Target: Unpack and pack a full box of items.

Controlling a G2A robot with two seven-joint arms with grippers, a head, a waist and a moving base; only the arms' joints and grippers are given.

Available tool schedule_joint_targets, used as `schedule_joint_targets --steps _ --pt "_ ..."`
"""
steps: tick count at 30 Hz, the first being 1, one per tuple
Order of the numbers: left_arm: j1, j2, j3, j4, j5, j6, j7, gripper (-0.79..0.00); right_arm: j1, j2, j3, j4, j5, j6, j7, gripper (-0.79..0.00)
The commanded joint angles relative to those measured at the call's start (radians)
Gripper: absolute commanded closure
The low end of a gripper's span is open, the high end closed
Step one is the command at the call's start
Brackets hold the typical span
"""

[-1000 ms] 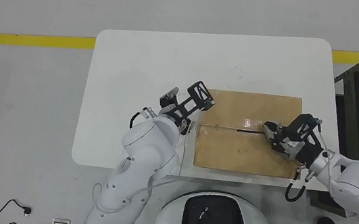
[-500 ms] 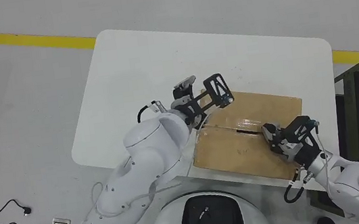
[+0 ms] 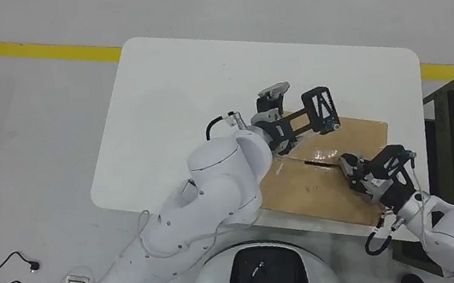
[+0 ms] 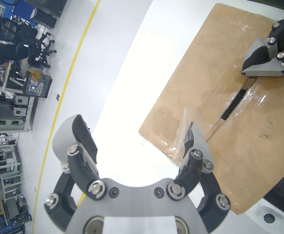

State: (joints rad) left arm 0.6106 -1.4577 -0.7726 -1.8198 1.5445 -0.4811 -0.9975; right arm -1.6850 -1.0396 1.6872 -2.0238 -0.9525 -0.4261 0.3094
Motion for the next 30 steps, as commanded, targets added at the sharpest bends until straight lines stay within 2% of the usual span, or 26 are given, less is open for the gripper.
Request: schedule_joint_targets --steps 1,16,22,27,28,30 --pt "-0.018 -0.009 0.02 0.012 -0.007 0.004 0.01 -0.785 -0.006 0.0 0.013 -0.006 0.011 0.001 0.003 0.0" --pt "-0.116 -0.059 0.076 0.039 -0.023 0.027 0.035 -0.785 -0.016 0.0 0.02 -0.004 0.028 -0.011 0.006 0.0" --pt "-0.118 -0.066 0.06 0.027 -0.012 0.034 0.014 -0.785 -0.025 0.001 0.055 -0.029 0.063 -0.005 0.017 0.0" --pt "-0.095 -0.059 0.019 -0.017 0.031 0.02 -0.027 -0.785 -0.031 0.002 0.076 -0.041 0.086 -0.015 0.024 -0.055" --pt "-0.089 -0.057 0.009 -0.027 0.039 0.016 -0.034 -0.785 -0.032 0.002 0.08 -0.043 0.091 -0.016 0.024 -0.123" --pt "-0.074 -0.053 -0.016 -0.047 0.044 0.007 -0.043 -0.785 -0.035 0.002 0.09 -0.047 0.101 -0.02 0.027 -0.142"
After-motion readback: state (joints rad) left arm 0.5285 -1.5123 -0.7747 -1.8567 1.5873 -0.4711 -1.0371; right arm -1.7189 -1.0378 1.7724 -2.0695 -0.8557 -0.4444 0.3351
